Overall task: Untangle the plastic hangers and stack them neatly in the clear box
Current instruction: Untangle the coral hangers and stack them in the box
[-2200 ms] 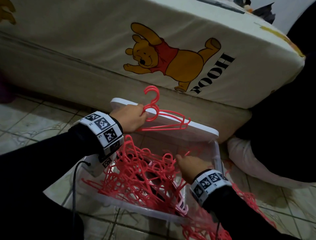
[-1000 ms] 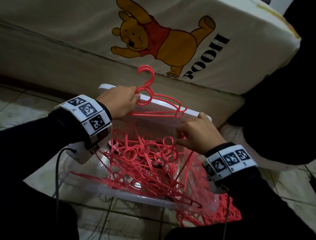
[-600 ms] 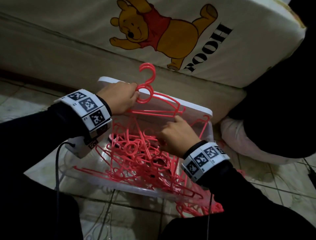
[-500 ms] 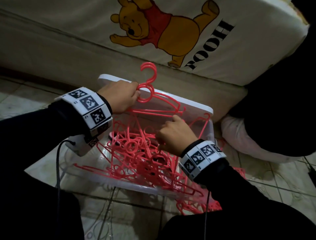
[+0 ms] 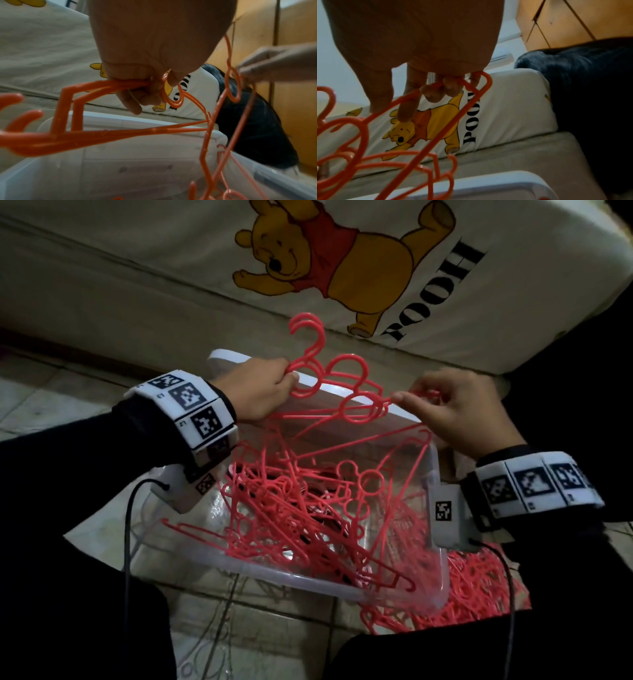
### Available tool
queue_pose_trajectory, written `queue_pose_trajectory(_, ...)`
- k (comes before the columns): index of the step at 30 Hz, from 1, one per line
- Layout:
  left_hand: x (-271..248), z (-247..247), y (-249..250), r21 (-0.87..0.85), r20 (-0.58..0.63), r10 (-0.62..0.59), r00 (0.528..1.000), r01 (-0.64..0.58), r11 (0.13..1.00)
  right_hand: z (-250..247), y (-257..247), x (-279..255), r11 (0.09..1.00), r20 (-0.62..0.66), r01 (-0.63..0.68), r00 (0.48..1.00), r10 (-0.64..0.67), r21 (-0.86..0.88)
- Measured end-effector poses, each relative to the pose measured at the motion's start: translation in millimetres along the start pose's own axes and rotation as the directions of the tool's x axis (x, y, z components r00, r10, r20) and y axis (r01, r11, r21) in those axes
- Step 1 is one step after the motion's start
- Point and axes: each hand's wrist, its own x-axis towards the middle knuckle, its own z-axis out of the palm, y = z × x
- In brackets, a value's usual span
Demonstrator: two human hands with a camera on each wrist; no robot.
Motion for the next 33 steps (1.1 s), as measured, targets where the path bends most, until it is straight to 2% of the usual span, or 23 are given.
queue_pose_trajectory(3, 2, -6, 3, -0.056, -0.007, -0.034, 0.999, 0.033, 0.998, 11, 9, -1, 0.990, 0.052, -0.065, 0.997, 0.059, 0.127)
queue_pose_trajectory(6, -3, -10, 8, -0.104, 0.079, 0.011, 0.997, -0.002, 0.995, 22, 8, 0, 0.965, 0.086, -0.080, 0.995, 0.060, 0.250)
queue_pose_trajectory(12, -8, -5, 16, -0.099, 0.140, 0.116, 0.983, -0.103, 0.990, 38, -8, 5, 0.910, 0.015, -0.085, 0.996, 0.087, 0.406)
queue_pose_trajectory(14, -8, -3, 14, -0.119, 0.110, 0.120, 0.987, -0.107, 0.987, 41, -11, 6, 0.895, -0.007, -0.085, 0.995, 0.098, 0.438)
queue_pose_trajectory(17, -7, -2, 9, -0.060, 0.059, 0.150, 0.987, -0.146, 0.987, 47, -11, 6, 0.889, 0.004, -0.099, 0.994, 0.109, 0.447)
queue_pose_trajectory(21, -4, -5, 2, 0.126, -0.089, 0.095, 0.992, -0.083, 0.989, 48, -1, 8, 0.931, -0.075, -0.098, 0.988, 0.133, 0.352)
queue_pose_trajectory(24, 0, -8, -2, 0.279, -0.163, 0.120, 0.979, -0.072, 0.958, 44, 16, 7, 0.954, -0.108, -0.158, 0.976, 0.191, 0.255)
queue_pose_trajectory(27, 0, -10, -5, 0.379, -0.190, 0.127, 0.974, -0.046, 0.924, 47, 34, 1, 0.970, 0.068, -0.237, 0.970, 0.233, 0.060)
queue_pose_trajectory(29, 0, -8, -5, 0.396, -0.187, 0.133, 0.973, -0.049, 0.917, 55, 36, -5, 0.975, 0.208, -0.214, 0.953, 0.222, -0.057)
queue_pose_trajectory(31, -2, -5, -4, 0.369, -0.181, 0.112, 0.977, -0.039, 0.929, 63, 32, -9, 0.978, 0.230, -0.187, 0.952, 0.203, -0.091)
queue_pose_trajectory(33, -4, -1, -1, 0.377, -0.171, 0.115, 0.979, -0.043, 0.925, 67, 22, -10, 0.985, 0.184, -0.170, 0.967, 0.175, -0.041)
